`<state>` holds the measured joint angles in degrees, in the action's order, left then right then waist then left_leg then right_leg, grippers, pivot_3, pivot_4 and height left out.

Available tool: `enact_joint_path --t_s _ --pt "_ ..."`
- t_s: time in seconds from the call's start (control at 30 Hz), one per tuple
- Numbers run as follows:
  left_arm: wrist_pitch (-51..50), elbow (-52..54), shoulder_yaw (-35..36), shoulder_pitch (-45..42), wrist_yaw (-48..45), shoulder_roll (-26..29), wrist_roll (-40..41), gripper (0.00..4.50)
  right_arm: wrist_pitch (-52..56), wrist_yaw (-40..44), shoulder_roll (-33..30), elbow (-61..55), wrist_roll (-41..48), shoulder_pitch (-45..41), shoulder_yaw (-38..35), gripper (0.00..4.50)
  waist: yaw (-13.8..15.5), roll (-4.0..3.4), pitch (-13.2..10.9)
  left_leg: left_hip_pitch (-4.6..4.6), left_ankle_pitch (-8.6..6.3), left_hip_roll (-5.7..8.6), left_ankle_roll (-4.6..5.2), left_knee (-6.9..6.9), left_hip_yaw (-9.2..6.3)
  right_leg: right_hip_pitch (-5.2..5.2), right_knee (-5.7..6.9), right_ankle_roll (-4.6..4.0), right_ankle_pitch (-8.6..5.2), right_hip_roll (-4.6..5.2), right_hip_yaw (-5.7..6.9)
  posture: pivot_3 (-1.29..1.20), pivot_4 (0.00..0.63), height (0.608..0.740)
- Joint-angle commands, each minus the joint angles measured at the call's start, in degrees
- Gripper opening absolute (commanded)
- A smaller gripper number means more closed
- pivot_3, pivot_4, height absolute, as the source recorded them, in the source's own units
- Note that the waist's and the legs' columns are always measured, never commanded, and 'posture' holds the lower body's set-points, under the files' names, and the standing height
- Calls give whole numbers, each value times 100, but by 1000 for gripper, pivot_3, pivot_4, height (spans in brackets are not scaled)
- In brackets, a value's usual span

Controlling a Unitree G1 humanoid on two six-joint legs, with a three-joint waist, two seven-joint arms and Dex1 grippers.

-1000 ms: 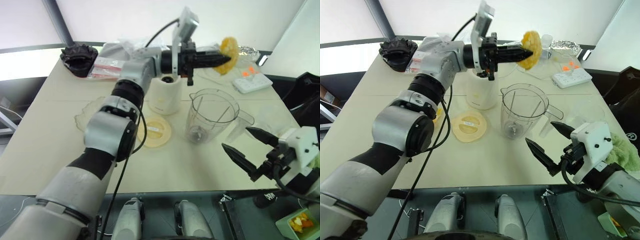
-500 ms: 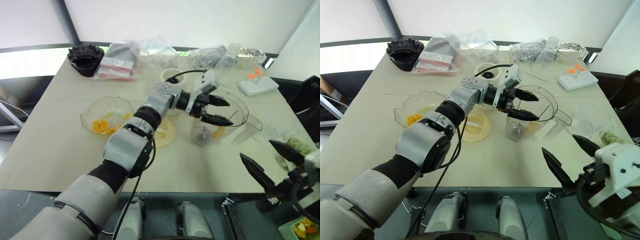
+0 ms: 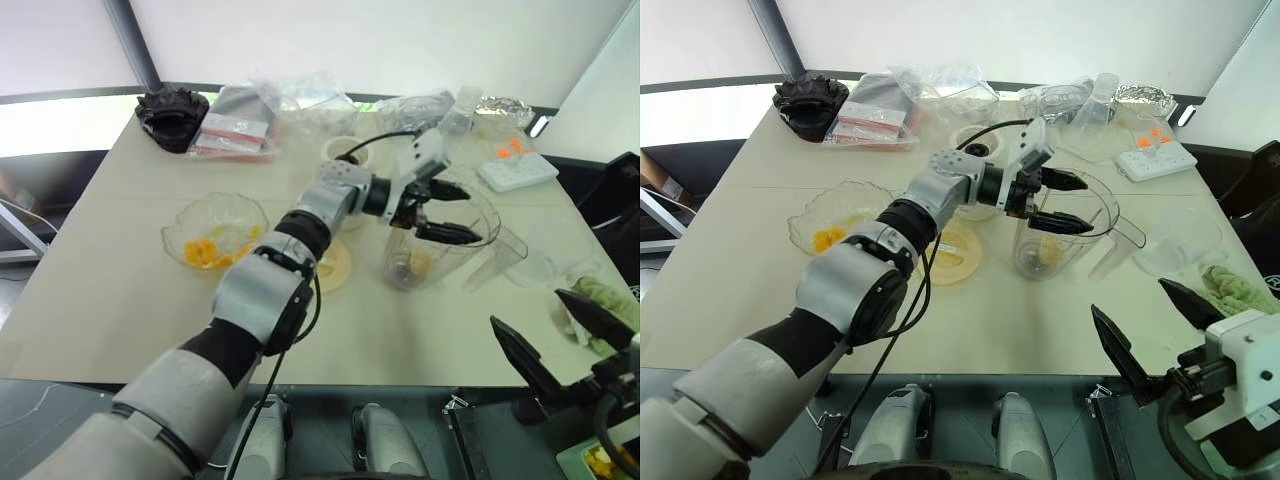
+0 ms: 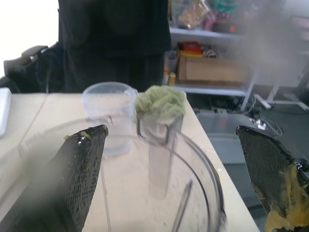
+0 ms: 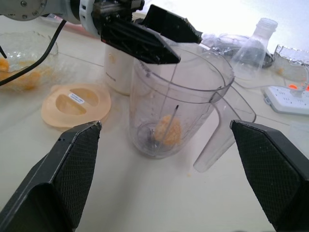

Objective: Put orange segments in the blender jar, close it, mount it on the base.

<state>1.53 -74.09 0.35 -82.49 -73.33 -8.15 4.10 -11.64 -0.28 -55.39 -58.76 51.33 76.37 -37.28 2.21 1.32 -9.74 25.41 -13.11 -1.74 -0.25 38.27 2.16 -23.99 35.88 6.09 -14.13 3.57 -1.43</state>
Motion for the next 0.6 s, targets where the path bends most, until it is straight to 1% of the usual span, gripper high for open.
enact_joint_path --t_s 0.03,0.33,0.47,0.6 --pt "-12 189 246 -220 -32 94 212 4456 -113 -120 -16 -124 78 27 -301 4500 -1 0 0 0 0 0 0 0 0 0 -1 0 0 0 0 0 150 740" --pt "-203 658 636 -261 -131 574 624 4456 478 -154 4 -124 345 -379 -544 4500 -2 -1 1 0 0 -1 0 -1 0 0 -1 0 0 -1 0 0 150 740" --pt "-128 1032 593 21 -15 910 613 4456 936 -171 276 -124 300 -616 -532 4500 3 -2 1 2 0 -1 0 -1 -2 1 -1 -1 0 -1 0 0 150 740" --pt "-165 1652 456 596 148 1289 545 4456 1637 -282 763 -73 262 -1002 -564 4500 -2 -7 4 -1 0 -4 0 -5 -1 4 -2 -1 0 0 -1 0 150 740"
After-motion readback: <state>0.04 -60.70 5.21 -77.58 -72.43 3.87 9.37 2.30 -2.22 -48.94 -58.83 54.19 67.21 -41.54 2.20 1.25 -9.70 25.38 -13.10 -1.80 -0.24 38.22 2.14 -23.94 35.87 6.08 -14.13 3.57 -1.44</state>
